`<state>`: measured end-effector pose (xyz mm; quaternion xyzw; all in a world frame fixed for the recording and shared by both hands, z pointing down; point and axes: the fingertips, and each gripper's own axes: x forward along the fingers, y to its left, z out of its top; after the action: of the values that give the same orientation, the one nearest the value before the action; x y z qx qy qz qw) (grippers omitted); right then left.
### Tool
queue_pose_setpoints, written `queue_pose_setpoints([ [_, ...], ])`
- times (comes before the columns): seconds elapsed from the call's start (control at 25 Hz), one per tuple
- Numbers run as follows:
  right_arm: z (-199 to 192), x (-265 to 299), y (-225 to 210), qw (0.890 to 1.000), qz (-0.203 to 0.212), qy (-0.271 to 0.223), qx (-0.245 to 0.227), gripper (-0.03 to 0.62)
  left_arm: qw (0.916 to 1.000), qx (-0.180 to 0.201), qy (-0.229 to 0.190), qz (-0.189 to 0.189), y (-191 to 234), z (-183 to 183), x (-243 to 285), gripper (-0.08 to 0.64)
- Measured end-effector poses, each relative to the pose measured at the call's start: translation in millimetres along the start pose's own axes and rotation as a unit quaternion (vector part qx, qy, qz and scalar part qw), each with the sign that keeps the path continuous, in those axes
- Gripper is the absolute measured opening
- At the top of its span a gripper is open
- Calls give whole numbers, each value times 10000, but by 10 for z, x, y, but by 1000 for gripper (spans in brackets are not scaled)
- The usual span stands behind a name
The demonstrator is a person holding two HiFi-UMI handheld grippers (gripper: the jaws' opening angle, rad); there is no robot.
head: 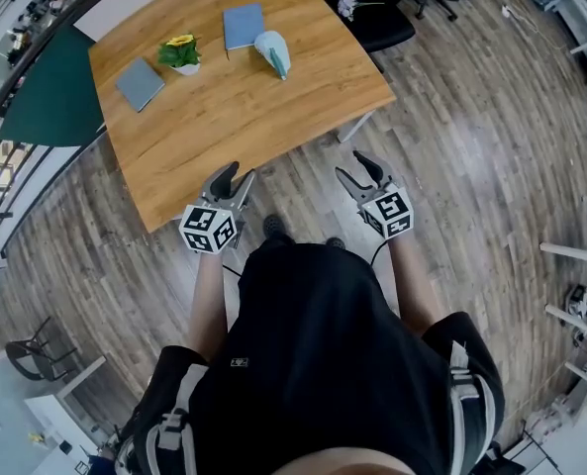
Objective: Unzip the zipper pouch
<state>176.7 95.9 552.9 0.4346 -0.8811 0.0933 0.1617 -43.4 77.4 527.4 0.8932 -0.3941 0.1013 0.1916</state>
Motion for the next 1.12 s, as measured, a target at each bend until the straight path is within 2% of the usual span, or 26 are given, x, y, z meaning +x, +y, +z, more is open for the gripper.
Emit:
queue_pose_setpoints([
  [0.4, 144, 325, 232, 9999, -111, 24, -121, 221, 9999, -23, 42, -165, 395, 17, -114, 173],
  [0.6, 111, 450, 296, 9994, -233, 62, 230, 218, 9996, 61, 64, -266, 542, 5, -187, 173],
  [0.88, 232, 701, 400, 9994, -329, -15, 82, 213, 9998, 25, 46, -208, 870, -4, -373, 172],
  [1.0, 260, 798, 455, 9994, -302, -29, 153, 213, 9997, -4, 55, -240, 957, -42, -433, 170],
  [1.12, 275, 888, 526, 9995, -268, 96, 152, 213, 9997, -56, 62, -219, 1092, -79, -469, 170],
])
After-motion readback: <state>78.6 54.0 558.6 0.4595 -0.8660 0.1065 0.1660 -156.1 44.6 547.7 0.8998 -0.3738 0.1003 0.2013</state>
